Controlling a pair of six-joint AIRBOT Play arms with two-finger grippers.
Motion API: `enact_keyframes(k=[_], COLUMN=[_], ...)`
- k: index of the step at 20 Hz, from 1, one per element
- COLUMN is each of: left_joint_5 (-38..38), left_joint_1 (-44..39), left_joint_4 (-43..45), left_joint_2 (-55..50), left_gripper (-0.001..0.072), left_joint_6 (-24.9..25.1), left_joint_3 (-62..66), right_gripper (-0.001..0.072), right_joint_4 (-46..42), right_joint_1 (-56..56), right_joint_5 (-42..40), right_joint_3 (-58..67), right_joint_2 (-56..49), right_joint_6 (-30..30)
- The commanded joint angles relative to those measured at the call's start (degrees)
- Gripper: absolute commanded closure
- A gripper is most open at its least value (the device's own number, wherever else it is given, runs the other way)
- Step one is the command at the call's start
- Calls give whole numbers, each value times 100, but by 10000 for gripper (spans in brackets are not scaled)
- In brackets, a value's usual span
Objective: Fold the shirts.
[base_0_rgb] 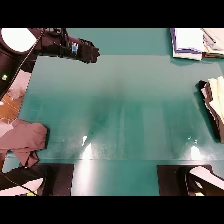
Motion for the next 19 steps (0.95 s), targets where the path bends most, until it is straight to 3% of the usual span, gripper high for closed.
enact_keyframes(k=[1, 6, 9, 11, 12, 19], left_joint_5=[50, 92, 219, 302, 332, 562], left_joint_1=[-2, 0, -2, -2, -2, 0], left_joint_4=[-9, 116, 87, 87, 85, 81], left_joint_2=[-2, -2, -2, -2, -2, -2], left_gripper=[684, 684, 684, 684, 684, 684], left_joint_6=[0, 0, 0, 0, 0, 0], left_joint_3=[-2, -2, -2, -2, 0, 0], right_gripper=[76, 95, 328, 614, 695, 695], right_joint_4=[1008, 1272, 1259, 1257, 1252, 1259], right_joint_1=[669, 2979, 4262, 4907, 5158, 5567], right_joint_5=[-149, -407, -706, -898, -938, -977], right_joint_3=[337, 973, 1104, 1106, 1106, 1104], right_joint_2=[157, 186, 186, 186, 186, 26], right_joint_6=[-4, -7, -17, -37, -197, -417])
